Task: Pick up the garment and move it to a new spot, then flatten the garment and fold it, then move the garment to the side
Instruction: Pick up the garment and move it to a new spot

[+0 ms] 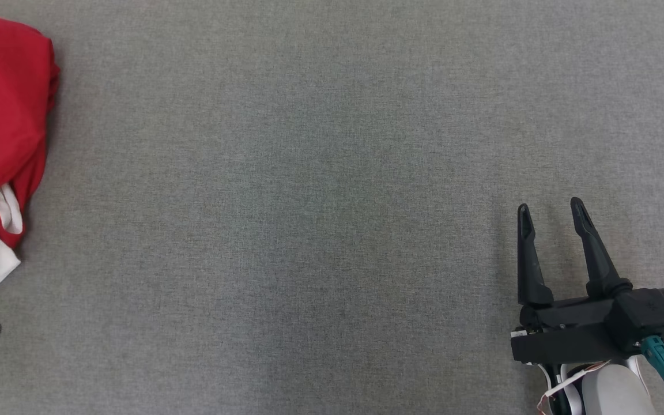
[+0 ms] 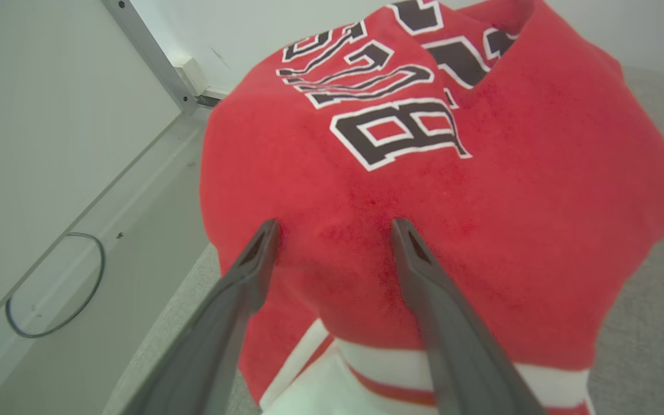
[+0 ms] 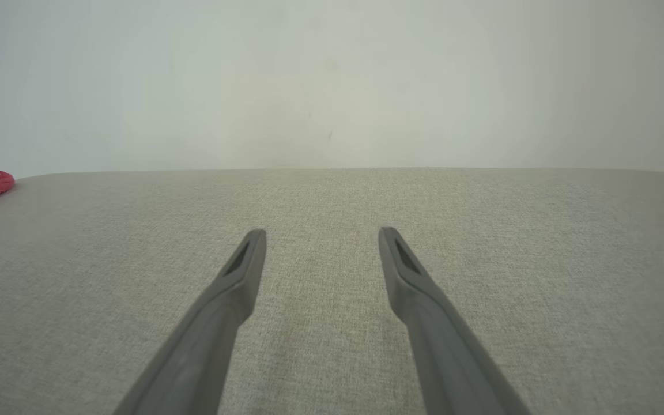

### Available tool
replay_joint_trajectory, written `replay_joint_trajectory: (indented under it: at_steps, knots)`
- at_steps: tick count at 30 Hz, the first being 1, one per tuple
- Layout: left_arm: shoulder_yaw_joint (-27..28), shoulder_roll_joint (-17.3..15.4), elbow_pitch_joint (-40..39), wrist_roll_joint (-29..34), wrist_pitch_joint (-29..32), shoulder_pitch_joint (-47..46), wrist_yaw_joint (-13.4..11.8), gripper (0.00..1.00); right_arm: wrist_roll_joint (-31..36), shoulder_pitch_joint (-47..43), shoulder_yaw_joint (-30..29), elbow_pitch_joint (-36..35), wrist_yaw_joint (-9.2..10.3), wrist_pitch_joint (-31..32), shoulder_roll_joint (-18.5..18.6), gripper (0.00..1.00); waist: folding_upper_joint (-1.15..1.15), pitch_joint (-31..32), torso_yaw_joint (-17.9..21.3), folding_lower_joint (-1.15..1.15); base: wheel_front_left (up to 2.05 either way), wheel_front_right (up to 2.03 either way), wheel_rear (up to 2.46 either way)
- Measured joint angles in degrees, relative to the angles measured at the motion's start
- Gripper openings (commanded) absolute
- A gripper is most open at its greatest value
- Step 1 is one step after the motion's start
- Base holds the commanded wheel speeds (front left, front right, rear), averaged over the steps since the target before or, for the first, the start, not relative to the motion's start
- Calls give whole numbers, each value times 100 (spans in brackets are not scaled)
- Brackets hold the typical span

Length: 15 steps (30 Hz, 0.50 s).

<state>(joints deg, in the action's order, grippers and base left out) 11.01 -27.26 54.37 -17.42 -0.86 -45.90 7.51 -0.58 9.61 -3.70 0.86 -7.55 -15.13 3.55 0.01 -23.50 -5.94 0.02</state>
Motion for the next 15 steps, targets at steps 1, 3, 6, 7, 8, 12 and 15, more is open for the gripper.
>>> replay_joint_trajectory:
  at_steps: [1, 3, 6, 7, 8, 12, 15]
  knots:
    - [-48, 3, 167, -18, 181, -40, 0, 100, 0, 2, 2, 0, 0, 0, -1, 100, 0, 2, 3, 0, 0, 0, 0]
    - [-120, 56, 412, -143, 468, -82, 0, 100, 1, 3, 12, 0, 0, 0, 2, 100, 0, 21, -1, -1, 0, 0, 0]
    - [-232, 73, 628, -327, 733, -189, 0, 29, 1, 4, 29, -1, 0, 0, 5, 100, 0, 56, -11, -1, 0, 0, 0]
    - [-269, 69, 657, -377, 750, -211, 0, 0, 1, 4, 36, 0, 0, 0, 11, 100, 0, 68, -13, -1, 0, 0, 0]
    - [-305, 59, 670, -377, 688, -216, 0, 0, 1, 4, 41, 0, 0, 0, 13, 100, 0, 82, -14, -2, 0, 0, 0]
    - [-335, 7, 699, -386, 151, -262, 1, 0, 1, -4, 30, 7, 0, 0, 26, 100, -1, 152, -31, -1, 0, 0, 0]
    - [-366, -63, 660, -357, -280, -421, 1, 0, -11, -40, 19, 38, 0, 0, 27, 100, 0, 240, -58, -2, 0, 0, 0]
